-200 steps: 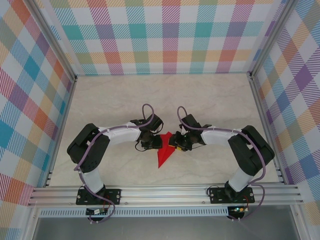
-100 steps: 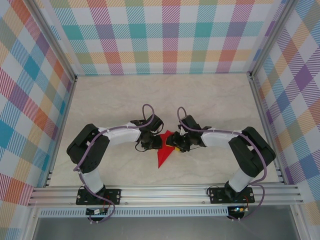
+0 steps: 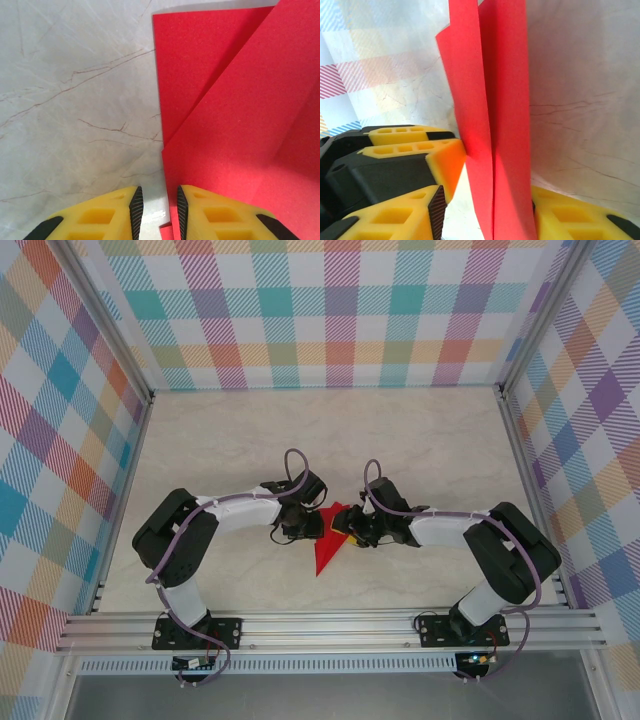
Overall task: Fold a paper plane with a square sheet of paper (pick it up from the middle)
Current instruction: Turn over the paper at the center of the table.
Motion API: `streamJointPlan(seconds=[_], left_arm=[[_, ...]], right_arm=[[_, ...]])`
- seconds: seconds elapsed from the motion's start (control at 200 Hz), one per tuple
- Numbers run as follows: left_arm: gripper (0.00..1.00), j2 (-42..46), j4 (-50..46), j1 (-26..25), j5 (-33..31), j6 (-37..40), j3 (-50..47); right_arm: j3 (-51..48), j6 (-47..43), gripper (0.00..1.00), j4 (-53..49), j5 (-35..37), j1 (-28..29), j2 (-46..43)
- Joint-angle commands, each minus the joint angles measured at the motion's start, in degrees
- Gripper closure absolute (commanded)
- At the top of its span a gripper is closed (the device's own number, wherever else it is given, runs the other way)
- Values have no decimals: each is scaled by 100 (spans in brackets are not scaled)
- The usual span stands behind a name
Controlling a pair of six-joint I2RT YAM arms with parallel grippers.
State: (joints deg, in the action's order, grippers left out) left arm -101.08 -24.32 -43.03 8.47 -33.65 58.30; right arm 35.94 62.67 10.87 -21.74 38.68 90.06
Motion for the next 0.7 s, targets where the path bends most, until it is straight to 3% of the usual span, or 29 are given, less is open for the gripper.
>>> streamJointPlan(seconds=[0.0, 0.275, 0.695], left_arm=[[72, -91, 201, -143, 155, -119, -197], [72, -8, 243, -140, 146, -173, -269], [72, 102, 291, -136, 128, -221, -327]], right_arm=[[25, 46, 59, 334, 3, 52, 125], [294, -244, 63, 219, 53, 52, 435], [592, -660, 82, 363, -238, 52, 878]])
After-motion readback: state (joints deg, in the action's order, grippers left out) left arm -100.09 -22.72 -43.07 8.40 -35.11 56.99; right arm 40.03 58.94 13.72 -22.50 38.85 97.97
